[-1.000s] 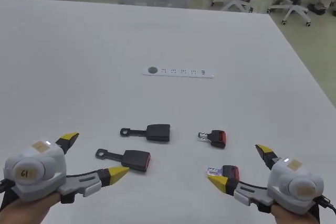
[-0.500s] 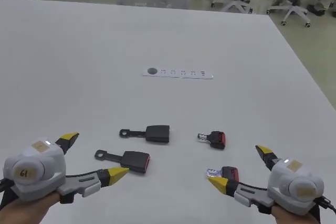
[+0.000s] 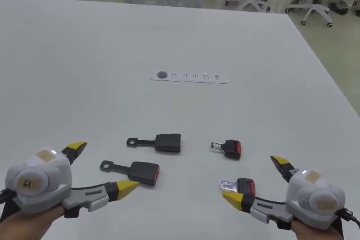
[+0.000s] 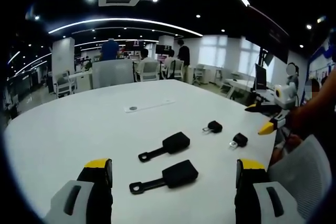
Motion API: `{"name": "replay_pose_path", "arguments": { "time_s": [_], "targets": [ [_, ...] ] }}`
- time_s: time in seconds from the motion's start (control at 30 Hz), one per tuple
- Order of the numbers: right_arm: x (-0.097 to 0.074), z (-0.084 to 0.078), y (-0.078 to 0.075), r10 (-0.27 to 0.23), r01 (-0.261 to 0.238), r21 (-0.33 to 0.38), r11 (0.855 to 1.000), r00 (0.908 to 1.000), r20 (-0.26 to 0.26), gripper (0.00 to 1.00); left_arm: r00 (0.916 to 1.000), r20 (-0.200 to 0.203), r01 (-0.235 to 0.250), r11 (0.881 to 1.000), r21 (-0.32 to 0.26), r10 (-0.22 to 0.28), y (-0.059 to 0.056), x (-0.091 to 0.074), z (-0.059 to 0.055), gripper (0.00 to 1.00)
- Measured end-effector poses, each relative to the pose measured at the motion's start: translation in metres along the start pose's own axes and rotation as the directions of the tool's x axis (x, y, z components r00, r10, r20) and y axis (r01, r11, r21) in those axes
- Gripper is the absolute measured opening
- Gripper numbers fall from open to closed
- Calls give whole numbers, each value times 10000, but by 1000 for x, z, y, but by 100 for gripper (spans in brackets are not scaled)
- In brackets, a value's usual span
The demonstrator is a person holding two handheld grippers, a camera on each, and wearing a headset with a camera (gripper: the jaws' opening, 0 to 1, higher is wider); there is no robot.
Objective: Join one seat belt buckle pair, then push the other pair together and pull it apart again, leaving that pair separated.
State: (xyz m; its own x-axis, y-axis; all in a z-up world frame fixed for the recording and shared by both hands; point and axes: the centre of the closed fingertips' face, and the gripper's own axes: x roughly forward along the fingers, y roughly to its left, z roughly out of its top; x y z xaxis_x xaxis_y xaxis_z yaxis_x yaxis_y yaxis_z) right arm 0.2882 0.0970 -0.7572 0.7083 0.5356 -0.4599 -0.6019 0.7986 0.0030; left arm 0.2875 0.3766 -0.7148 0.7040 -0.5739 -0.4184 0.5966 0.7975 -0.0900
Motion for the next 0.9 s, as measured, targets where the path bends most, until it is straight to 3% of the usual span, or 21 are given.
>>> {"name": "replay_pose_path", "arguments": {
  "time_s": [0.23,0.67,0.9],
  "targets": [
    [0,-6,-1,259,-262,-129,9996,9993,-267,100,9995,-159,273,9992,282,-269,-4,6,-2,100],
    [9,-21,-8,1065,-1116,-435,9928,9885,-1070,99,9914,-937,1001,9911,873,-919,-7,26,-12,99],
    [14,-37,-11,1741,-1865,-539,9810,9679,-1815,95,9805,-1450,1520,9793,1336,-1324,-6,41,-20,97]
  ]
}}
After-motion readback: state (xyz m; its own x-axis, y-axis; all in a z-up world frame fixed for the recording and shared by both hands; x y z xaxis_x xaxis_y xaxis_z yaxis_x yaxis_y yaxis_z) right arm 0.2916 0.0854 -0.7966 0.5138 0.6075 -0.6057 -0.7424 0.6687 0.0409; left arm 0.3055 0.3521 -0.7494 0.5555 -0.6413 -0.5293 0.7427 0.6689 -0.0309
